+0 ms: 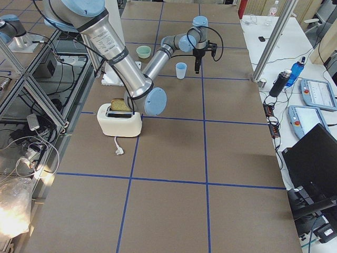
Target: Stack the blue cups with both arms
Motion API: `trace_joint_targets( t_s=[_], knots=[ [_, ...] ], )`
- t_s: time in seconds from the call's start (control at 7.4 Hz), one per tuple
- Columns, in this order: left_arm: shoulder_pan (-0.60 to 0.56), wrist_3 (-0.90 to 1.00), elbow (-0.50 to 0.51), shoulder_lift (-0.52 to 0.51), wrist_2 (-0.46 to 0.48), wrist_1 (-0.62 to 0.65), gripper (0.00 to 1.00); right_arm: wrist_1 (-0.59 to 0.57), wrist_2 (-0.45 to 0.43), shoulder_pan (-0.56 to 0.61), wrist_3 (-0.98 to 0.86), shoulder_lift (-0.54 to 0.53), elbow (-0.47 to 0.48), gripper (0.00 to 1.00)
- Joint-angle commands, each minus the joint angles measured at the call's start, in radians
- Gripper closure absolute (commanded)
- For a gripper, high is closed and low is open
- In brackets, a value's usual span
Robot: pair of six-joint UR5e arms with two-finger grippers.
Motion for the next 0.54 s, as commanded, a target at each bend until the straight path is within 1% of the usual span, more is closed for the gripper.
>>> trace_joint_targets(
  t_s=[0.0,0.27,0.41],
  knots=[
    [0.0,0.001,0.01,0.005,0.002,-0.002,0.02,-0.006,0.161,0.295,-0.476,-0.173,-0.025,0.0],
    [0.0,0.01,-0.016,0.021,0.0,-0.006,0.02,-0.006,0.175,0.442,-0.774,-0.331,-0.041,0.0],
    [0.0,0.01,-0.033,0.024,0.002,-0.005,0.02,-0.004,0.172,0.511,-0.941,-0.432,-0.039,0.0]
  ],
)
